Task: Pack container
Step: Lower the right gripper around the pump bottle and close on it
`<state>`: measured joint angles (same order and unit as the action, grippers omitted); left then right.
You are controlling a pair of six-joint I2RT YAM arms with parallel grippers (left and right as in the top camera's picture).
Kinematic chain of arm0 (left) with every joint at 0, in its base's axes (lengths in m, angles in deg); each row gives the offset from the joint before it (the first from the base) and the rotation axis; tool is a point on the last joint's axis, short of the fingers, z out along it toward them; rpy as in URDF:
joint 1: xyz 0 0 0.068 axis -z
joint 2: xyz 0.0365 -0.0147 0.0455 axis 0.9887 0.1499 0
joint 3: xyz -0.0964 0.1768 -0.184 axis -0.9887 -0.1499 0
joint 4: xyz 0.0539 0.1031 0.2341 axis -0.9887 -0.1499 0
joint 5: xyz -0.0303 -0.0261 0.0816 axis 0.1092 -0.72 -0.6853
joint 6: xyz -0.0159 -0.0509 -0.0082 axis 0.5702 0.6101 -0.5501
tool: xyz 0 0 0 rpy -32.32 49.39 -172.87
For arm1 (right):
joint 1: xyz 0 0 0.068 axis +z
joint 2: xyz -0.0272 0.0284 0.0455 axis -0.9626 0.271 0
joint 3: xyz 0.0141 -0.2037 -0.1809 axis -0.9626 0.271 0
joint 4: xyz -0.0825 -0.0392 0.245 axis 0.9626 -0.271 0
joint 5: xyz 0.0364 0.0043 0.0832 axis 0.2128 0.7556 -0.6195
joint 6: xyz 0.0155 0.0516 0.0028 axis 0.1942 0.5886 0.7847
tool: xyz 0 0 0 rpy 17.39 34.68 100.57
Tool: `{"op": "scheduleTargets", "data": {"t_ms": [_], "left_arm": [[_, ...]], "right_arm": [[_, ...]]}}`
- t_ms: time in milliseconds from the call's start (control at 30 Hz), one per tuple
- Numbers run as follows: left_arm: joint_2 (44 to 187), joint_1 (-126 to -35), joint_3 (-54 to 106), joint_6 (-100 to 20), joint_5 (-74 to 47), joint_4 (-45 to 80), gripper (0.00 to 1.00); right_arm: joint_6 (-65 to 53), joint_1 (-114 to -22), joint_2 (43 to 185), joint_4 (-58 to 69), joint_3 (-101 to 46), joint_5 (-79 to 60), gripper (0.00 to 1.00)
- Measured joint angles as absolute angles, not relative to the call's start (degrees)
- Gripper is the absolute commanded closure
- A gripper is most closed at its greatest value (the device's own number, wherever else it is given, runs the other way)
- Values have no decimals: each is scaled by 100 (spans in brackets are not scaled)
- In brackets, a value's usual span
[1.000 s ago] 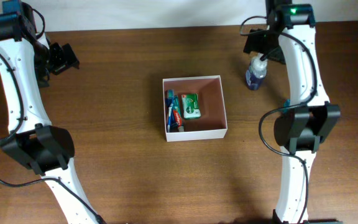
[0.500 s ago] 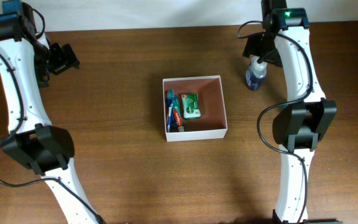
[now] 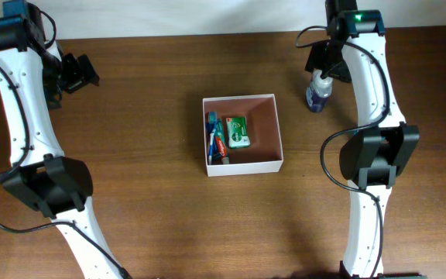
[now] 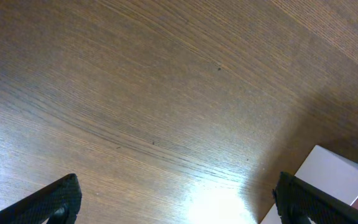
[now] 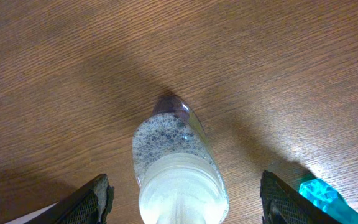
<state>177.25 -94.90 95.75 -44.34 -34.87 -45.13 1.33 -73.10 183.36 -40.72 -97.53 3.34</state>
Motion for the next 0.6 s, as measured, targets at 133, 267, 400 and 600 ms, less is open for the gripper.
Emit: {"op": "scheduleTargets", "data": {"t_ms": [133,267,400,600], "left_arm": [[17725,-9490,9575,-4434,-3487,-4513,1],[17725,-9490,9575,-4434,-3487,-4511,1],[17725,-9490,9575,-4434,-3487,-4513,1],[17725,-9490,9575,-4434,-3487,-4513,1]], "right_arm": [[133,-7310,18336,-4083,-9753,366,32],[128,-7310,18336,-4100,-9753,399,37],[115,-7310,18336,-4133,-9753,401,37],[111,-7310,18336,-4142,-9753,401,43]]}}
